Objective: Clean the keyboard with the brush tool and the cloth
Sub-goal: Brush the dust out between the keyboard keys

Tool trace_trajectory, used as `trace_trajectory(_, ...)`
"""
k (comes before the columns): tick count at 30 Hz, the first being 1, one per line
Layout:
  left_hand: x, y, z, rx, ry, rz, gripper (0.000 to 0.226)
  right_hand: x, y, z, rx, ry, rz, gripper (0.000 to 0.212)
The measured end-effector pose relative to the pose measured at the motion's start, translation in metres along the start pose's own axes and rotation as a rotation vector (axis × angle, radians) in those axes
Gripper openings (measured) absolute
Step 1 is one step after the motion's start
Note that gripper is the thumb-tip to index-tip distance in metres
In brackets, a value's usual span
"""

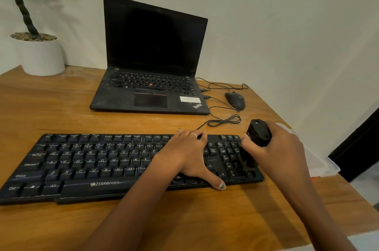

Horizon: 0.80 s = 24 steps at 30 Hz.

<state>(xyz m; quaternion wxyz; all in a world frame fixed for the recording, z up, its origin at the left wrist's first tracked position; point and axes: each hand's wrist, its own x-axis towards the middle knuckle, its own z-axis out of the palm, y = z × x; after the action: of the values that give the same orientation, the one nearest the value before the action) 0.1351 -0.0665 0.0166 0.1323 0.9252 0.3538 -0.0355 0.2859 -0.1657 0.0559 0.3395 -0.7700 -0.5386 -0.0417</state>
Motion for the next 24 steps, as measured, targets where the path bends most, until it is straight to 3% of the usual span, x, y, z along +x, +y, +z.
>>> trace_trajectory(3, 0.001, 0.000, 0.001, 0.000, -0.002, -0.004, 0.129, -0.003, -0.004, 0.002, 0.204, -0.089, 0.020, 0.017)
trace_trajectory(5, 0.001, -0.001, 0.001, -0.004, -0.003, -0.005, 0.130, -0.003, -0.003, 0.004, 0.108, -0.099, 0.019, 0.017)
trace_trajectory(8, 0.001, -0.001, 0.002, -0.006, -0.002, -0.001, 0.130, 0.000, -0.004, 0.002, -0.107, 0.024, -0.015, 0.018)
trace_trajectory(12, 0.000, -0.001, 0.001, -0.004, 0.000, 0.000, 0.130, -0.004, -0.004, 0.003, 0.179, -0.103, 0.010, 0.018)
trace_trajectory(16, 0.001, -0.001, 0.001, -0.004, 0.000, 0.001, 0.130, 0.002, -0.002, 0.001, -0.069, -0.018, -0.009, 0.018)
trace_trajectory(18, 0.001, -0.001, 0.002, -0.004, -0.002, -0.002, 0.130, 0.005, -0.004, 0.003, -0.012, 0.009, -0.032, 0.018)
trace_trajectory(20, 0.001, -0.001, 0.002, -0.006, -0.005, -0.004, 0.130, 0.004, -0.009, 0.008, 0.100, -0.068, 0.000, 0.017)
trace_trajectory(22, 0.001, -0.001, 0.002, -0.007, -0.008, -0.003, 0.130, 0.004, -0.011, 0.012, 0.013, -0.091, 0.007, 0.017)
trace_trajectory(24, 0.001, -0.001, 0.001, -0.005, -0.005, -0.002, 0.129, 0.007, -0.011, 0.012, -0.099, 0.004, -0.034, 0.018)
